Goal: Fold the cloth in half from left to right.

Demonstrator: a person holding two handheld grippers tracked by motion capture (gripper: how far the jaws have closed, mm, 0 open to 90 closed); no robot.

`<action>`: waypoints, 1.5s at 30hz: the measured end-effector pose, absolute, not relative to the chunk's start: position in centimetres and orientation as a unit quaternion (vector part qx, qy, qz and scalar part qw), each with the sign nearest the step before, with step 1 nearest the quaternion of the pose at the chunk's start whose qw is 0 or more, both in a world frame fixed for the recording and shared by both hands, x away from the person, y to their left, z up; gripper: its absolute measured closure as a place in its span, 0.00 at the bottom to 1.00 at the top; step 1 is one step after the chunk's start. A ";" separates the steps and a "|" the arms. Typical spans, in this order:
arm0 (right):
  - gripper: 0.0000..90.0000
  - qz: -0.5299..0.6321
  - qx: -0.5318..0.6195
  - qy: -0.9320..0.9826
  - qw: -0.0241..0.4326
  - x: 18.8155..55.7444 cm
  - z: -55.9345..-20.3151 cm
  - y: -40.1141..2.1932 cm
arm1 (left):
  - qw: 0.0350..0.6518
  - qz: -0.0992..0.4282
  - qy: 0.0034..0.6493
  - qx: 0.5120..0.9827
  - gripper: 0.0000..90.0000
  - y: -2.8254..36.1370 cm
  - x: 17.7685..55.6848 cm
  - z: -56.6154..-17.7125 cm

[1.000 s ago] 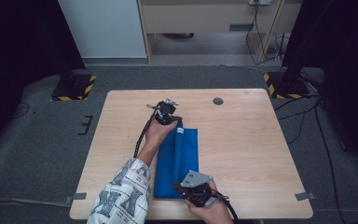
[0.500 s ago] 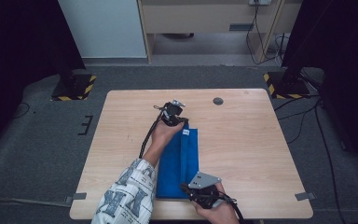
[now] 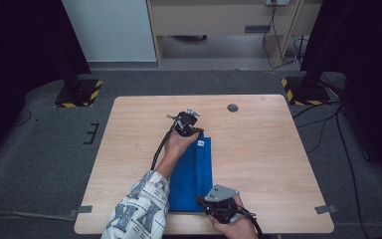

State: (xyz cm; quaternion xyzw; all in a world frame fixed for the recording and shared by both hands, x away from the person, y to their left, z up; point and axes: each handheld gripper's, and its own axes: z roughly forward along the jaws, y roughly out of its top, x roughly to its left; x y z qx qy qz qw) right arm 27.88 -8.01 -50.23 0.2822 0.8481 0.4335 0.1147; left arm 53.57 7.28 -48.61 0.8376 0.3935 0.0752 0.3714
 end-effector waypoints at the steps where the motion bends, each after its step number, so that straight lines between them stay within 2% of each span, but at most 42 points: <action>1: 0.96 0.432 0.283 0.849 0.114 27.9 -50.3 -8.0 | 0.373 0.071 0.391 0.838 0.97 7.2 53.6 -48.7; 9: 0.87 0.409 0.295 0.856 0.112 28.2 -51.2 -8.3 | 0.366 0.062 0.384 0.845 0.94 6.6 53.3 -49.1; 17: 0.86 0.405 0.302 0.856 0.109 28.5 -51.2 -8.6 | 0.366 0.061 0.385 0.845 0.97 6.5 53.3 -49.2; 30: 0.84 0.414 0.319 0.843 0.124 28.9 -50.5 -9.5 | 0.371 0.062 0.389 0.841 0.95 6.3 53.2 -48.9; 34: 0.83 0.419 0.324 0.838 0.129 29.1 -50.3 -9.8 | 0.374 0.063 0.388 0.840 0.89 6.3 53.1 -48.8; 40: 0.78 0.415 0.333 0.836 0.136 29.4 -50.5 -10.2 | 0.396 0.080 0.385 0.829 0.67 6.5 52.8 -48.1; 45: 0.68 0.415 0.346 0.829 0.141 29.9 -50.3 -10.5 | 0.414 0.092 0.376 0.824 0.53 7.1 52.4 -47.3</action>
